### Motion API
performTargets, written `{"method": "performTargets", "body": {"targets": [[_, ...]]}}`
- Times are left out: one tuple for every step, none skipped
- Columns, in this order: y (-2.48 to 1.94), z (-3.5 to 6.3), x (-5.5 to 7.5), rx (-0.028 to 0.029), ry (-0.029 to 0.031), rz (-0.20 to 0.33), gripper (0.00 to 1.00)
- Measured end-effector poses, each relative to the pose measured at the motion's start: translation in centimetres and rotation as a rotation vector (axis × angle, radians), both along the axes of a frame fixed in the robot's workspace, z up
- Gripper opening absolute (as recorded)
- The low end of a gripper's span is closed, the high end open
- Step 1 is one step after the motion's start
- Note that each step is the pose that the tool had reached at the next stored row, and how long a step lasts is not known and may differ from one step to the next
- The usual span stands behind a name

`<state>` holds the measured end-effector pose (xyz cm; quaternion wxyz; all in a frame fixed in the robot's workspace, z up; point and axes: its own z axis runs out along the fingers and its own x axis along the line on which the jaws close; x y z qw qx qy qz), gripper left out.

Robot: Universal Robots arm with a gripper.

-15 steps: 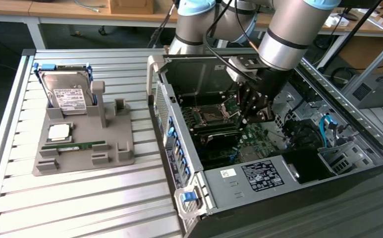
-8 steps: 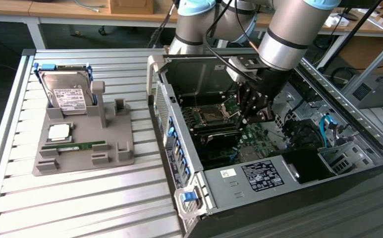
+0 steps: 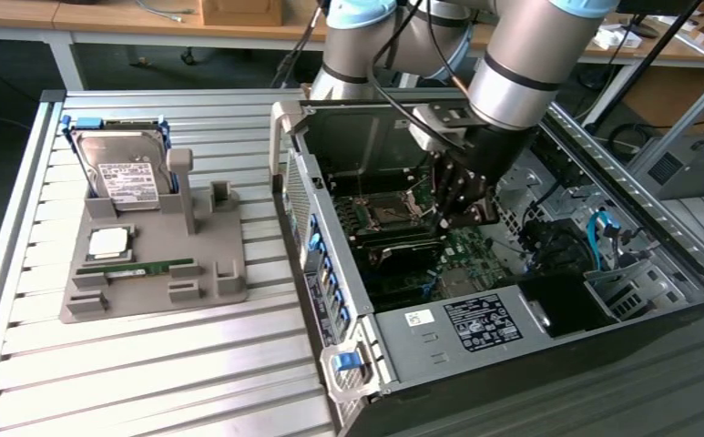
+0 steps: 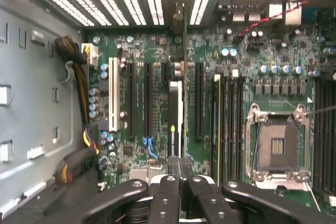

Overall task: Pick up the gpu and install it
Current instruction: 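Press down on the gpu until it lock into place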

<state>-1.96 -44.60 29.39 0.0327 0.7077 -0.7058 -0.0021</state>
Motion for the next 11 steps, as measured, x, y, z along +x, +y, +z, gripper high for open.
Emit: {"method": "performTargets", "body": {"targets": [[0.0,-0.02,-0.5,-0.0001,-0.0007,0.0,0.11],[0.0,-0.04,-0.8,-0.0002,-0.0012,0.0,0.11],[0.01,-0.06,-1.3,-0.0004,-0.0018,0.0,0.11],[0.01,-0.07,-1.6,-0.0007,-0.0023,0.0,0.11],[0.01,-0.09,-2.0,-0.0008,-0.0028,0.0,0.11],[0.01,-0.11,-2.3,-0.0009,-0.0032,0.0,0.11],[0.02,-0.16,-2.8,-0.001,-0.0036,0.0,0.11],[0.01,-0.22,-3.3,-0.0013,-0.0038,0.0,0.11],[0.01,-0.28,-3.6,-0.0013,-0.004,0.0,0.11],[0.01,-0.34,-3.9,-0.0015,-0.0041,0.0,0.11],[0.01,-0.47,-4.5,-0.0018,-0.0042,0.0,0.11]]}}
